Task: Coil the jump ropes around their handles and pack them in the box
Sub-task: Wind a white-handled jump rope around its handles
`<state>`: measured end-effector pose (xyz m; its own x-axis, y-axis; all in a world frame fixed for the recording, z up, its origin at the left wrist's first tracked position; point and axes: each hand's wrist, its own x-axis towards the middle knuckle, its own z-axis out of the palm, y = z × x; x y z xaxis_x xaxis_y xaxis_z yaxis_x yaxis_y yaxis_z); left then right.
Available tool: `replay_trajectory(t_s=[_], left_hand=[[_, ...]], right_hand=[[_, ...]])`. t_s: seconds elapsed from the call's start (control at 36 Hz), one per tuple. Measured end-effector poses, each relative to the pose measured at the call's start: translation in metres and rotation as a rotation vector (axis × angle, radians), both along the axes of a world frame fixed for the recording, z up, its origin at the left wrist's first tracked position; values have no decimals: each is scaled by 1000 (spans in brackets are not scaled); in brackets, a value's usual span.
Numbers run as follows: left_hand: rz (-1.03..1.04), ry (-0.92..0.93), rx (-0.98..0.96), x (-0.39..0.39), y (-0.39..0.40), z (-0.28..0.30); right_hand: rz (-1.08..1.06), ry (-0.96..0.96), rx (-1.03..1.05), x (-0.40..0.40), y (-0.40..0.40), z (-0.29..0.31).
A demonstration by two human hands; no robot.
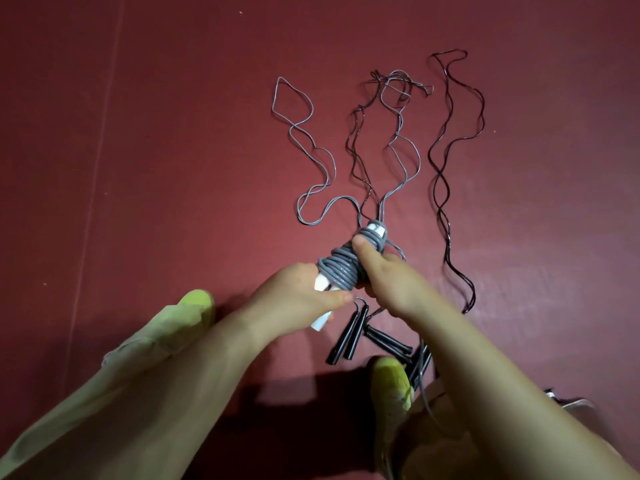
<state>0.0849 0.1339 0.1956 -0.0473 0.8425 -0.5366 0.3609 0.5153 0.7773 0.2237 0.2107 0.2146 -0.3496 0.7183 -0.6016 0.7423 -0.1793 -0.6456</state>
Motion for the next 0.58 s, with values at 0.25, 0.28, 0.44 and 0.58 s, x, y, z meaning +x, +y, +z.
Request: replay_trajectory(t_s=[0.25, 0.28, 0.44, 0.58], left_hand=[[225, -1063, -373, -1, 2, 21], [226, -1070, -356, 0, 2, 20], [194, -713, -304, 2, 4, 8], [160, -264, -104, 12, 11, 1]], right_hand=[[-119, 276, -46, -4, 7, 0], [-120, 301, -66, -3, 8, 1], [-8, 165, -104, 7, 9, -3], [58, -23, 24, 9, 13, -3]])
